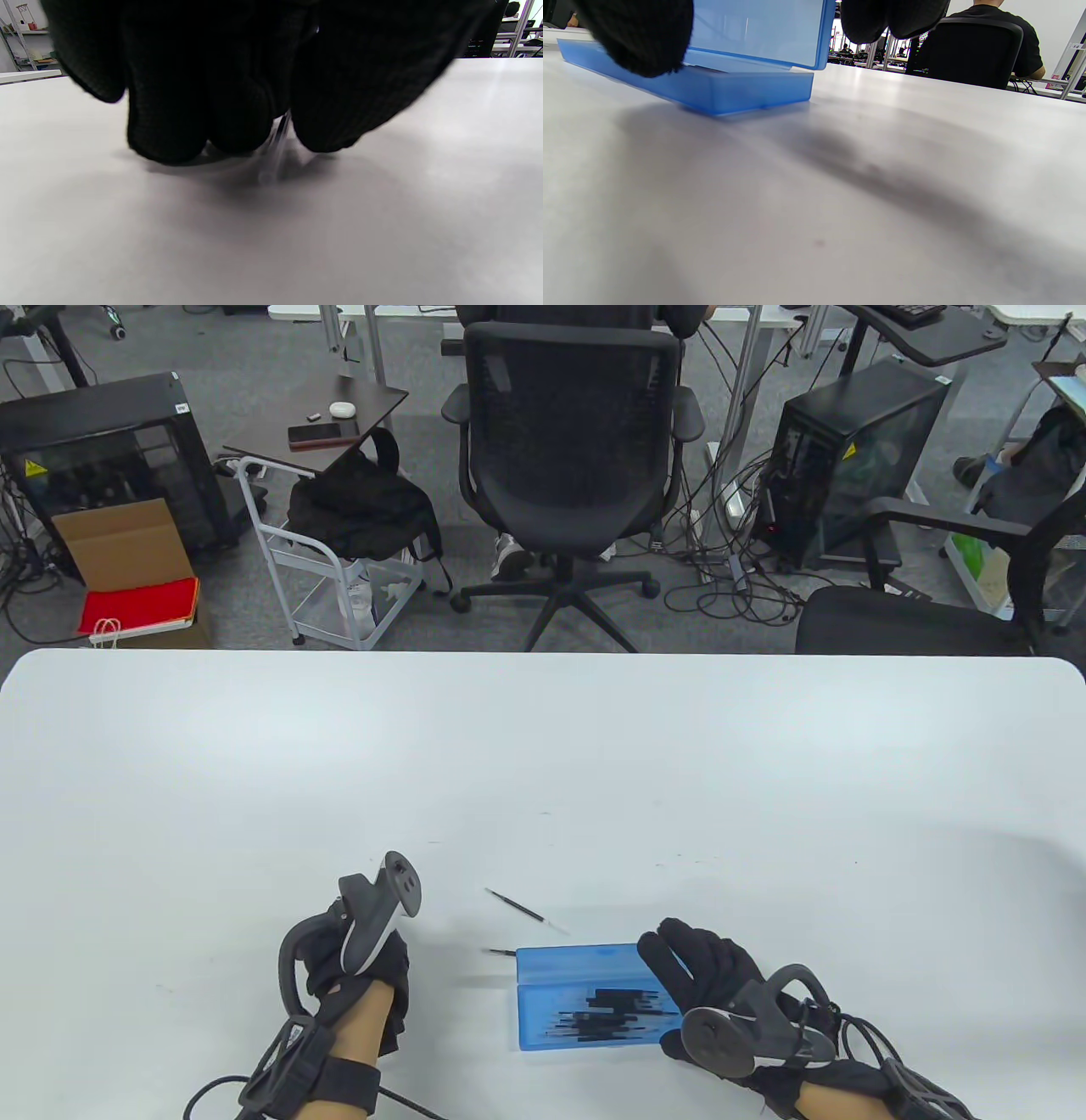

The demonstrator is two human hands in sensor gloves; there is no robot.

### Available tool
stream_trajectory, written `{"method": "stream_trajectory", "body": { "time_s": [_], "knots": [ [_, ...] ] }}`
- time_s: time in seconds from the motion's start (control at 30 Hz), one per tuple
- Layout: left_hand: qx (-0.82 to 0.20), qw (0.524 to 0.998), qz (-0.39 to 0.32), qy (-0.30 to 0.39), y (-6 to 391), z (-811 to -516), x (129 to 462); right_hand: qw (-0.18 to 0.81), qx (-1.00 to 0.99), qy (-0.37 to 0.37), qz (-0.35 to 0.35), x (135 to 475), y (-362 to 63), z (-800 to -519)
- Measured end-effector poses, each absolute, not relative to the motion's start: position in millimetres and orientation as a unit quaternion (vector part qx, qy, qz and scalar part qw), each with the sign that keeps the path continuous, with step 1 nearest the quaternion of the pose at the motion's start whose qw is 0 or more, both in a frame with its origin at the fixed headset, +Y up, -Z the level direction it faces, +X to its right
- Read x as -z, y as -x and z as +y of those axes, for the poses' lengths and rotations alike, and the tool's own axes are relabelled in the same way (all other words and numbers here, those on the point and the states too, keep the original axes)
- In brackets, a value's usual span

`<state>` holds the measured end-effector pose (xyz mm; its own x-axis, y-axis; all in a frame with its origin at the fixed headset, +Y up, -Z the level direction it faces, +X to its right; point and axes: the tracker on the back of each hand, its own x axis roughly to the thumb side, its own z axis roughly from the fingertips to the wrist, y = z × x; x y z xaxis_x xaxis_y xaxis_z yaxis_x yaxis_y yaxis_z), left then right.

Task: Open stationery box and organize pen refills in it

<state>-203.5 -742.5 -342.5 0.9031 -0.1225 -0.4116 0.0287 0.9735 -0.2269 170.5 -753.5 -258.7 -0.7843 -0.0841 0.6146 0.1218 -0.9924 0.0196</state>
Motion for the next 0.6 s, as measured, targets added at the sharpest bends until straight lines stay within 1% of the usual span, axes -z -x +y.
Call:
{"method": "stream_trajectory", "body": {
  "time_s": [0.3,0.6],
  "knots": [
    [0.034,0.969,0.218,0.109,203.0,-744.4,343.4,0.054,0.944,0.324,-0.029,258.5,-170.5,-753.5],
    [0.033,0.972,0.218,0.084,202.2,-745.4,342.3,0.055,0.944,0.323,-0.029,258.2,-170.3,-753.7]
  ]
}}
